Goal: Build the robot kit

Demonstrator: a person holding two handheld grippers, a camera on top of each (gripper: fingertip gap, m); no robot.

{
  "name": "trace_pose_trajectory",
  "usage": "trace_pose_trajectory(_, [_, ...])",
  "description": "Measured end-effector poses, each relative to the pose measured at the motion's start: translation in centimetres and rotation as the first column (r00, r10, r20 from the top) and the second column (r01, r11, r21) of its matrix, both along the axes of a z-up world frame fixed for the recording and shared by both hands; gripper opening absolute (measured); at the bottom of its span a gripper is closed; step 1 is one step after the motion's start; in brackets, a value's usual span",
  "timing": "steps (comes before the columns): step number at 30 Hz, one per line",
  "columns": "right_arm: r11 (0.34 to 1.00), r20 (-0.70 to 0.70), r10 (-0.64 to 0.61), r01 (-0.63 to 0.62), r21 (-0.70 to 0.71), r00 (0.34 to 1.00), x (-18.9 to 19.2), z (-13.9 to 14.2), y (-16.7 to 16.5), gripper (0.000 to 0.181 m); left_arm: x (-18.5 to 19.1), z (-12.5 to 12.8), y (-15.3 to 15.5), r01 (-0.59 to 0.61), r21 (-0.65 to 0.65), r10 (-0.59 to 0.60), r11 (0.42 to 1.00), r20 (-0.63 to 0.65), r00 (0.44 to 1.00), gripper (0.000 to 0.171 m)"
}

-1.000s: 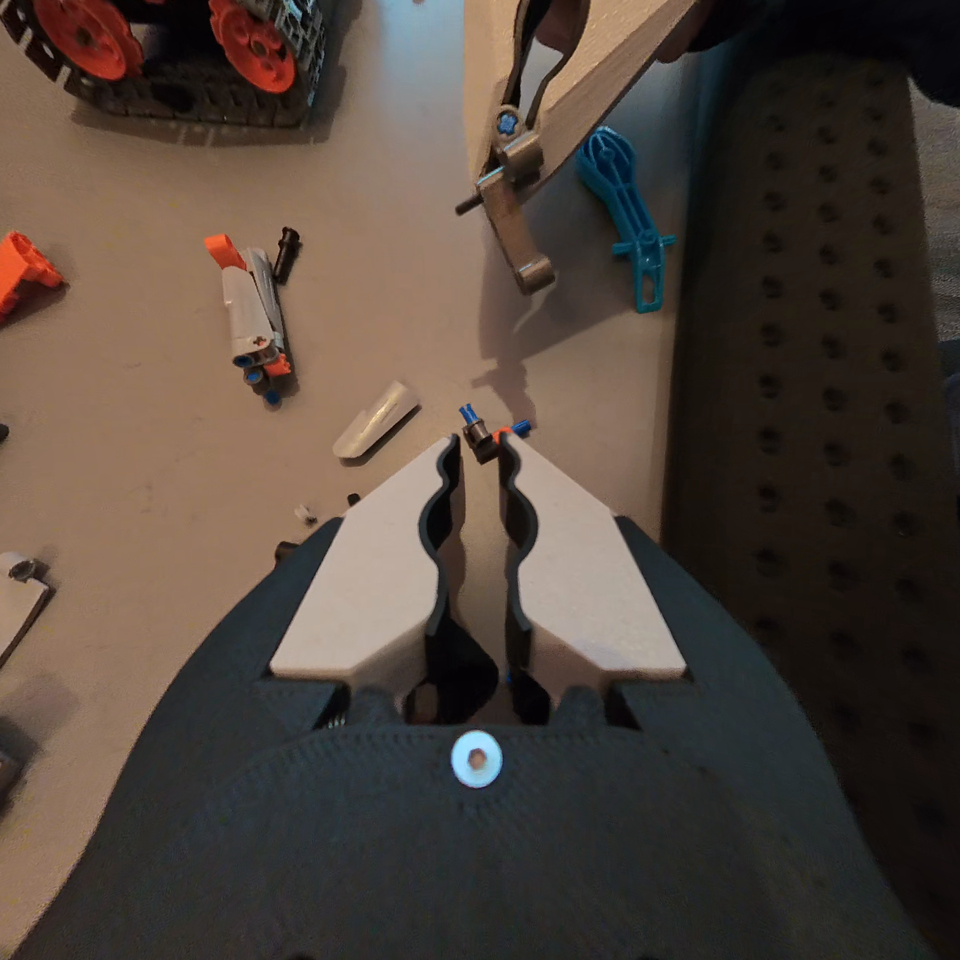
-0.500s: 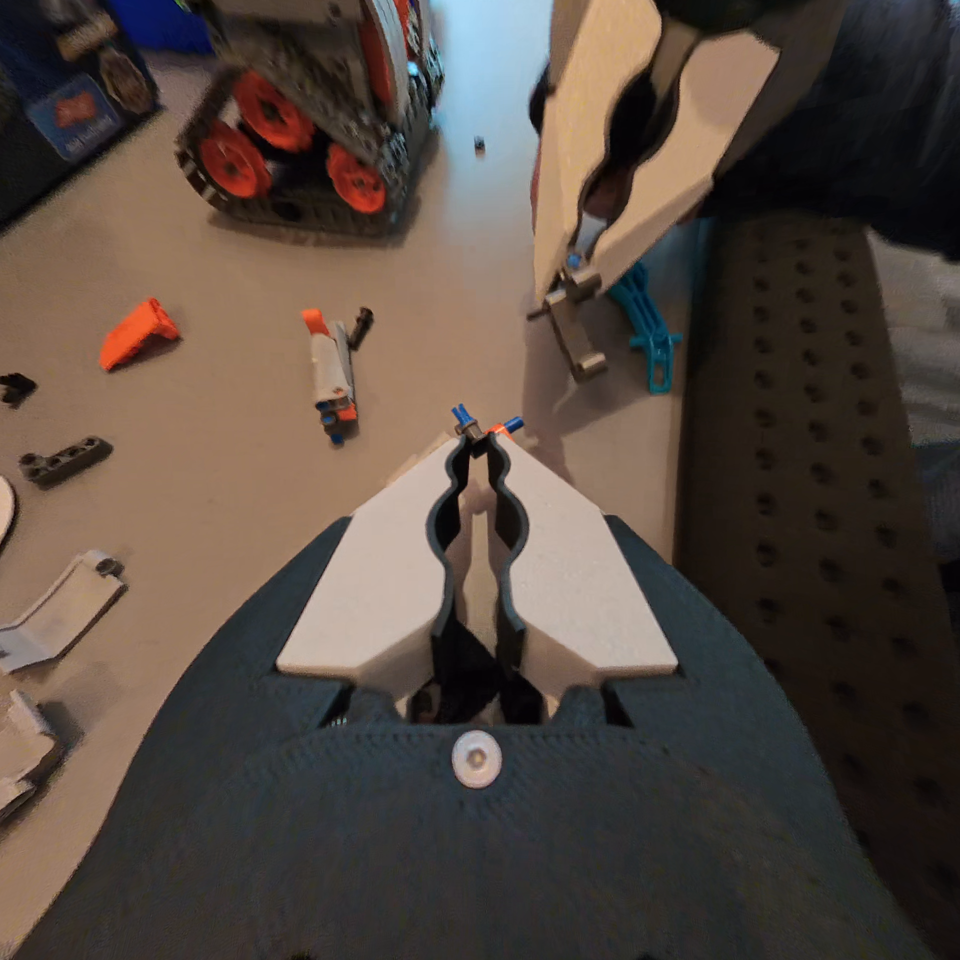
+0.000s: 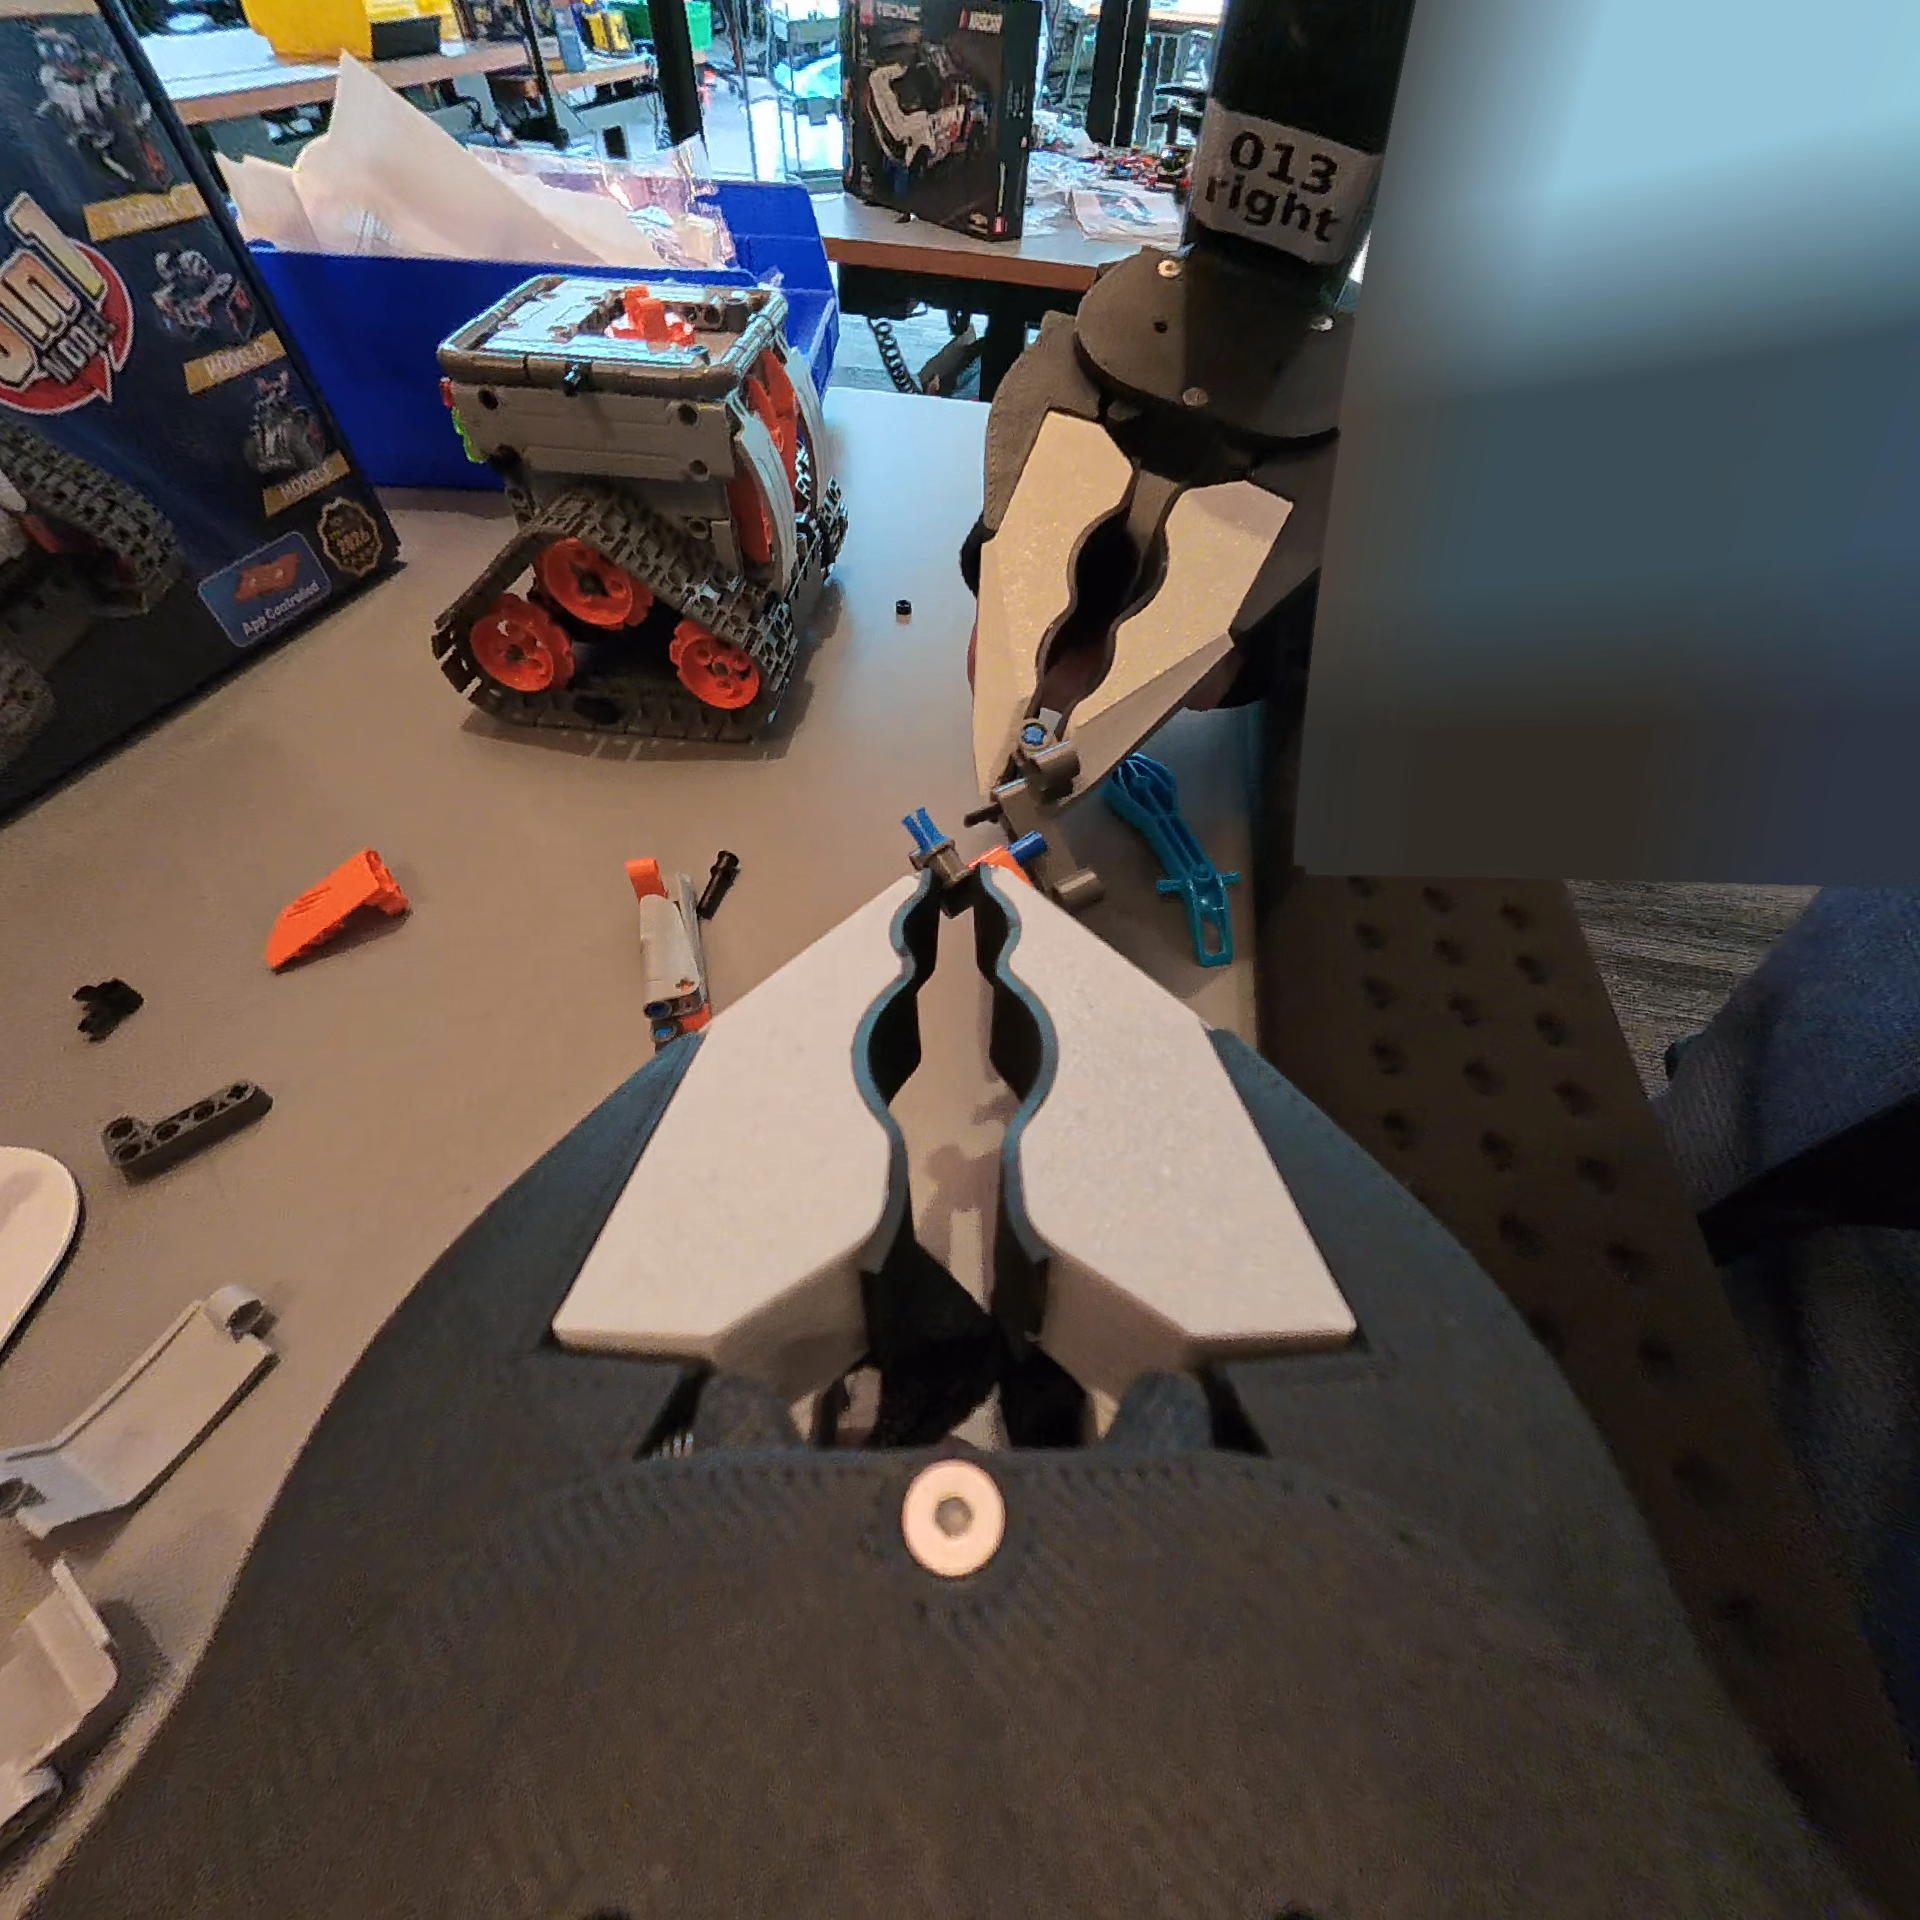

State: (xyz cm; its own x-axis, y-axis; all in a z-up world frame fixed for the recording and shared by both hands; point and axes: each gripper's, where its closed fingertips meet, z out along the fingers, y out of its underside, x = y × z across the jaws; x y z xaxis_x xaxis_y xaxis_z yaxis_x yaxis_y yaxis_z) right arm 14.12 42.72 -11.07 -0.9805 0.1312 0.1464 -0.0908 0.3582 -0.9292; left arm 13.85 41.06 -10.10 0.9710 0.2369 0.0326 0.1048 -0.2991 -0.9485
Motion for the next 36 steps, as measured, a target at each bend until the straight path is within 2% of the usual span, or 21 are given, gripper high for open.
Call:
trace_pose_trajectory(13, [1.0, -0.036, 0.016, -0.016, -0.021, 0.999, 0.35, 0.7, -0.01, 0.001, -0.39, 0.82, -0.07, 0.0, 0.021, 0.0, 1.0, -0.015, 1.0, 0.004])
trace_pose_trajectory(20, [1.0, -0.058, 0.015, -0.015, 0.005, 0.998, 0.43, 0.48, -0.18, 0.001, 0.21, 0.79, 0.52, 0.041, 0.017, -0.042, 0.999, 0.006, 0.999, 0.004])
trace_pose_trajectory(36, [0.998, -0.094, 0.003, 0.003, 0.059, 0.996, 0.32, -0.23, -0.24, 0.001, 0.16, 0.46, 0.73, 0.038, 0.003, -0.038, 0.999, 0.002, 0.999, 0.004])
